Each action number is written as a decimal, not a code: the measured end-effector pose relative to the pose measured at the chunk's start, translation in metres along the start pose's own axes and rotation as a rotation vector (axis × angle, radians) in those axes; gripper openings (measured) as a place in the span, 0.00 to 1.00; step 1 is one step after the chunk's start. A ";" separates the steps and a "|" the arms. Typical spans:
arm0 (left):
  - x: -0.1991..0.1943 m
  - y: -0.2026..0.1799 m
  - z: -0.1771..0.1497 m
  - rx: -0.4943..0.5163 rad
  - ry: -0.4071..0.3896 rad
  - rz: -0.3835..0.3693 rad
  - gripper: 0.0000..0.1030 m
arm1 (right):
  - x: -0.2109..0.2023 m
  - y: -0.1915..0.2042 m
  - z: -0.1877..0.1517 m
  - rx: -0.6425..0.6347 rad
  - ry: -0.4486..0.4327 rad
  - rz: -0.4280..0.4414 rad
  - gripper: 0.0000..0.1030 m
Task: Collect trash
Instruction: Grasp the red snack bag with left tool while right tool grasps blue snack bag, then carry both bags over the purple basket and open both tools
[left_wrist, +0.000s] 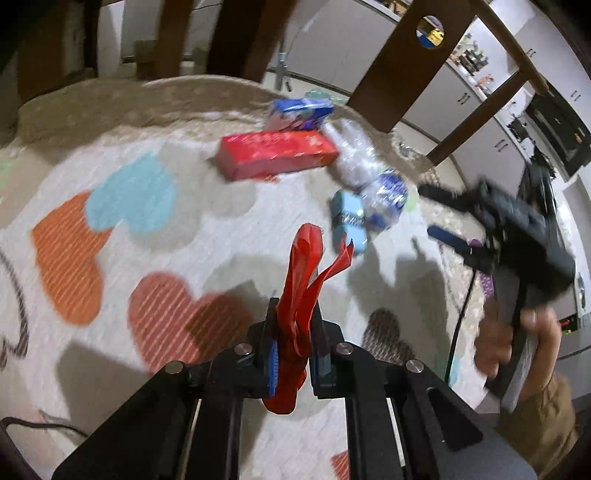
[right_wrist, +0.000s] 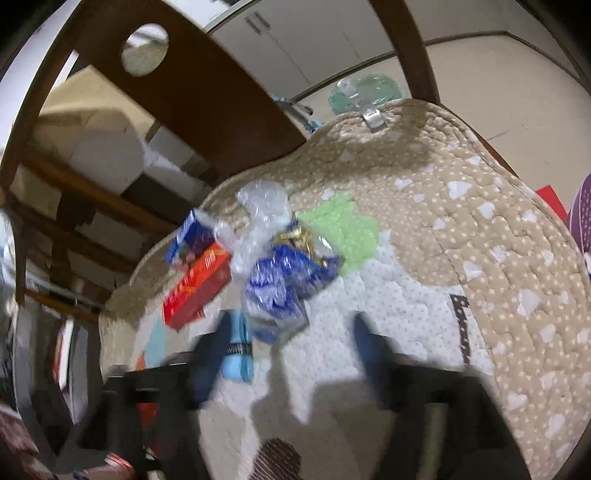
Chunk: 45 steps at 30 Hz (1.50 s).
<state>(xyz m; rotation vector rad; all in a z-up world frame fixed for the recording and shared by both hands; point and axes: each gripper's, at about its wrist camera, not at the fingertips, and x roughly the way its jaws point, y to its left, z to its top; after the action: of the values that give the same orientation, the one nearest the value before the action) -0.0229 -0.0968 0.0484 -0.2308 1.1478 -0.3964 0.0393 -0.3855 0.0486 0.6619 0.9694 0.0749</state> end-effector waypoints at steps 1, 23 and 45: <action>-0.004 0.005 -0.005 -0.002 -0.001 0.004 0.12 | 0.006 0.003 0.003 0.004 0.002 -0.008 0.80; -0.040 -0.020 -0.032 0.087 -0.093 0.109 0.12 | -0.020 0.003 -0.012 -0.091 -0.016 -0.128 0.49; -0.034 -0.122 -0.054 0.372 -0.093 0.259 0.12 | -0.149 -0.033 -0.085 -0.259 -0.218 -0.216 0.50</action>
<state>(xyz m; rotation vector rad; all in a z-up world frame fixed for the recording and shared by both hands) -0.1069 -0.1922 0.1016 0.2214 0.9771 -0.3573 -0.1209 -0.4222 0.1072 0.3174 0.7984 -0.0608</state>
